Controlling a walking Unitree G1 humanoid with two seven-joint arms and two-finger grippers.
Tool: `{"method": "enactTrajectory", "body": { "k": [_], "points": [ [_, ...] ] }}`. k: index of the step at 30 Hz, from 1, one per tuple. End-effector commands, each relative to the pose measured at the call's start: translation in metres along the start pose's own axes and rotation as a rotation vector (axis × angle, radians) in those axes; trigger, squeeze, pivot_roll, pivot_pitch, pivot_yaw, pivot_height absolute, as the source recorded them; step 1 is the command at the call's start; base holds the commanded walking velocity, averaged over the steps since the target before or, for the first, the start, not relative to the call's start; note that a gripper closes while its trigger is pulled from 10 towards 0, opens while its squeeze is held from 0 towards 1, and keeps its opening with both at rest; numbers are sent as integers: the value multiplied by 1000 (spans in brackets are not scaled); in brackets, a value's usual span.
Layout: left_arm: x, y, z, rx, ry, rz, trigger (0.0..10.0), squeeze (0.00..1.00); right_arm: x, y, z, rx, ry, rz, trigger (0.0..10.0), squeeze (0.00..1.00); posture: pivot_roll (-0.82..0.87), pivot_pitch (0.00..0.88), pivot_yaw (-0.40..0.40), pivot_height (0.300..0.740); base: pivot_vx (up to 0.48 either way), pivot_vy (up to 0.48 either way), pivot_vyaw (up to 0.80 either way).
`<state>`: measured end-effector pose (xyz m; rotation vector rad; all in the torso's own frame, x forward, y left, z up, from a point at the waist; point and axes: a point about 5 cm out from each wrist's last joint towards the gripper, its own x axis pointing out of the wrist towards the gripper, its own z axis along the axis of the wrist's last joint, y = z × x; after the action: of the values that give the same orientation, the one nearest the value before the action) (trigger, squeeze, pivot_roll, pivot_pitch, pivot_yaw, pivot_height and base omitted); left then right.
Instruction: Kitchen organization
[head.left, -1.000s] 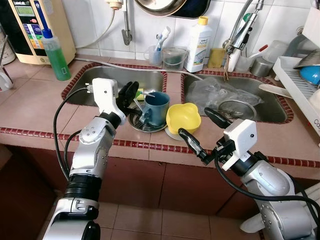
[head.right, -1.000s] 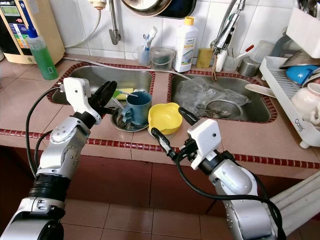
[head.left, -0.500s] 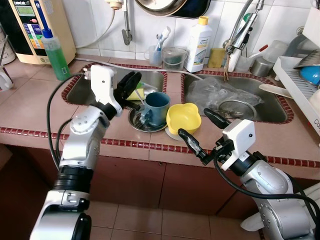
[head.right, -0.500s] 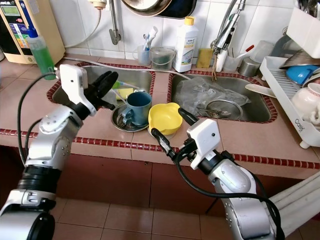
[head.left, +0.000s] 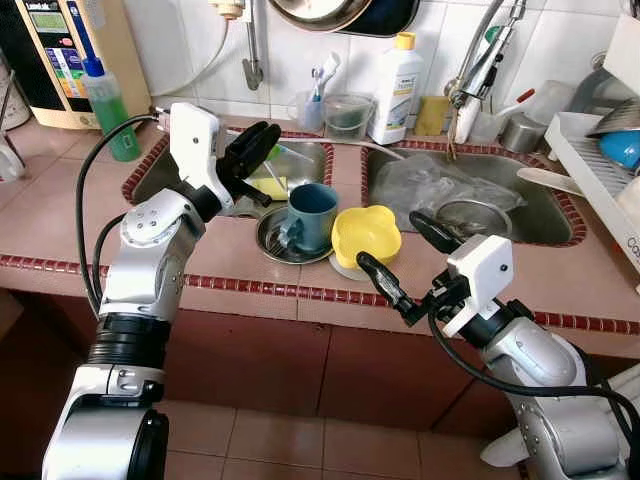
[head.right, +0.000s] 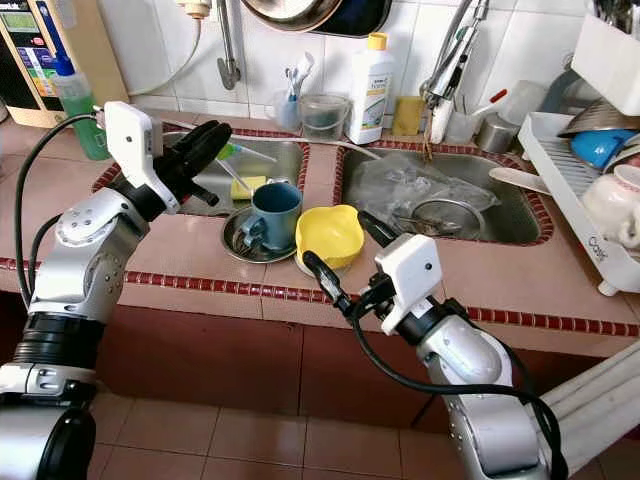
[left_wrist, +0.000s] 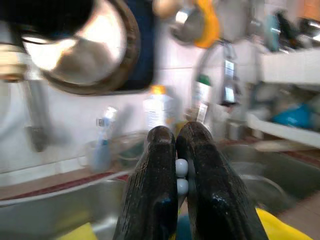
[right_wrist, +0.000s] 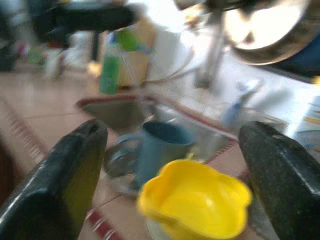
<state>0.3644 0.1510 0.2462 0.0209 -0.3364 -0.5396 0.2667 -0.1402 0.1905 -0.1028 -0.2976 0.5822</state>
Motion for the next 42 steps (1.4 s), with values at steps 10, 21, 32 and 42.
{"method": "enactTrajectory", "body": {
  "k": [10, 21, 32, 42],
  "points": [
    [-21, 12, -14, -57, -26, 319, 10000, 0, -1, -46, 21, 50, -150, -315, 10000, 0, -136, 0, -22, 740, 0, 0, 0],
    [-34, 6, -30, -31, 27, 352, 10000, 0, -6, -56, 13, 33, -122, -410, 10000, 0, -120, 0, -36, 740, 0, 0, 0],
    [-38, 12, -26, -24, 24, 355, 10000, 0, -6, -50, 10, 31, -120, -397, 10000, 0, -115, 0, -25, 740, 0, 0, 0],
    [-36, 11, -23, -38, 11, 343, 10000, 0, -8, -50, 12, 30, -126, -396, 10000, 0, -123, 0, -22, 740, 305, 0, 0]
  ]
}}
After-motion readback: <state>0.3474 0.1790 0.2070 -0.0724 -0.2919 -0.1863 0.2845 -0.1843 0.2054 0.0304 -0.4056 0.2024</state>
